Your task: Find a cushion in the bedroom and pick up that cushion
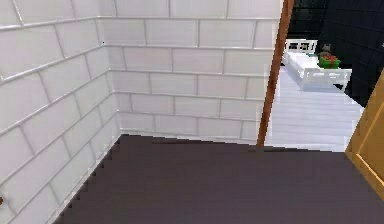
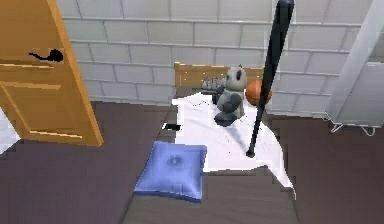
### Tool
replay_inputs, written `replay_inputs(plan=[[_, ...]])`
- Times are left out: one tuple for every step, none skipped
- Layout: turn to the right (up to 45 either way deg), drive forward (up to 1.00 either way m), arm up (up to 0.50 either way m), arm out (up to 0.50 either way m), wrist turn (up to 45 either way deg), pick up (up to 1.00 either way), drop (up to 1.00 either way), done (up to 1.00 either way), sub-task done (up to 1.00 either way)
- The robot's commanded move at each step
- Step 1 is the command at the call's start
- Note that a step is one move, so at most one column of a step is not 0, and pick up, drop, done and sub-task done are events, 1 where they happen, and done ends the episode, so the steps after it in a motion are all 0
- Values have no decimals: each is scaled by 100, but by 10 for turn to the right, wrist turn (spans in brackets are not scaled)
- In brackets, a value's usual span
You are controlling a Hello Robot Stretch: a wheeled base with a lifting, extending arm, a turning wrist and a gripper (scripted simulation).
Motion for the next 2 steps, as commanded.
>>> replay_inputs(plan=[[0, 0, 0, 34, 0, 0, 0, 0, 0], [0, 0, 0, 0, 450, 0, 0, 0, 0]])
